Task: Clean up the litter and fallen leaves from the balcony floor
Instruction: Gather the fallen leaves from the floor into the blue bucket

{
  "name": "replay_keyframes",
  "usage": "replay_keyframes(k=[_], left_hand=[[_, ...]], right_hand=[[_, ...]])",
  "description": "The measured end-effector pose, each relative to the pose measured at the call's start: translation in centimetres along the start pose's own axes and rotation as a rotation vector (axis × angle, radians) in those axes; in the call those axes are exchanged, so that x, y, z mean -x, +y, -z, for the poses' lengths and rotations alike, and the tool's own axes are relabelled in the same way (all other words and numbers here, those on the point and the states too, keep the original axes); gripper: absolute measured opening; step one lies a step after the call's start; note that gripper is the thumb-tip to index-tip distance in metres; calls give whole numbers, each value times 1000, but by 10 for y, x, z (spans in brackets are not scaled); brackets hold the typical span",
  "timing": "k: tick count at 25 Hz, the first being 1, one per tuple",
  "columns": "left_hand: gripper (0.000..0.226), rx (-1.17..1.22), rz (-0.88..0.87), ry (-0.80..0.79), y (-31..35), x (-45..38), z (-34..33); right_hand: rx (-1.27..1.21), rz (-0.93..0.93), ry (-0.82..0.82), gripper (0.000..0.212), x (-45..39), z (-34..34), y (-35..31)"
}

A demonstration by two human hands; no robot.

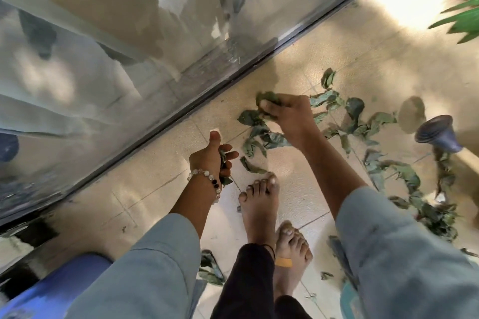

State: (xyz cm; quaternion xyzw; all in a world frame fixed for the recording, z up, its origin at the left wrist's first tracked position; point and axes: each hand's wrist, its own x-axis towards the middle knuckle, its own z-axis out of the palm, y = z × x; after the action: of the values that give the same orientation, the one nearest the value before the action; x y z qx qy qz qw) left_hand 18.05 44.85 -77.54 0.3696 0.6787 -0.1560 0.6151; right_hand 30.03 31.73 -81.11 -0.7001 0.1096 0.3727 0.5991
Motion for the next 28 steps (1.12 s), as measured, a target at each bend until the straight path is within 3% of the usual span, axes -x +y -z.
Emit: replay_keyframes(k=[1, 3, 5, 7, 11, 13, 15, 17, 18, 20, 21, 22, 23, 24, 26, 28], left_hand=[[57, 38, -11, -12, -2, 4, -5], [69, 107, 31, -89, -9, 10, -15], [77, 204, 115, -218, -17, 15, -24], [72, 316, 173, -314, -24, 17, -29], [54, 315, 263, -324, -24, 9, -8], [49, 236, 261, -294, -29, 9, -3], [47, 199, 163, -227, -22, 8, -8], [43, 89, 22, -114, -10, 1, -11], [40, 55, -14, -75, -11, -5, -11], [29, -52, -50, 7, -20, -27, -17], [17, 111, 130, -11, -20, -42, -6], [12, -64, -5, -46, -55, -57, -4], [18, -293, -292, 79, -95, -72, -9], [20, -461, -448, 146, -126, -81, -15], [26, -561, -520, 144, -149, -92, -22], [24, -572, -534, 123, -130, -84, -23]], right_hand=[[-144, -67, -147, 18, 19, 1, -3], [-87, -118, -329, 16, 53, -9, -3], [255, -6, -273, 21, 74, -30, 6], [684, 223, -206, 36, 90, -50, 19], [1183, 398, -367, 62, 98, -45, 26], [1144, 283, -513, 62, 87, -38, 22], [742, -15, -582, 61, 70, -34, 11], [290, -124, -425, 60, 49, -29, 4], [248, -73, -262, 52, 39, -27, 1], [545, 122, 54, 33, 13, -21, 9], [768, 194, 86, 30, 2, -20, 14], [985, 229, -4, 40, -6, -21, 21], [1185, 262, -140, 51, -11, -22, 28], [1342, 304, -244, 55, -12, -24, 36], [1508, 407, -282, 45, -13, -22, 44], [1452, 438, -258, 32, -16, -15, 50]])
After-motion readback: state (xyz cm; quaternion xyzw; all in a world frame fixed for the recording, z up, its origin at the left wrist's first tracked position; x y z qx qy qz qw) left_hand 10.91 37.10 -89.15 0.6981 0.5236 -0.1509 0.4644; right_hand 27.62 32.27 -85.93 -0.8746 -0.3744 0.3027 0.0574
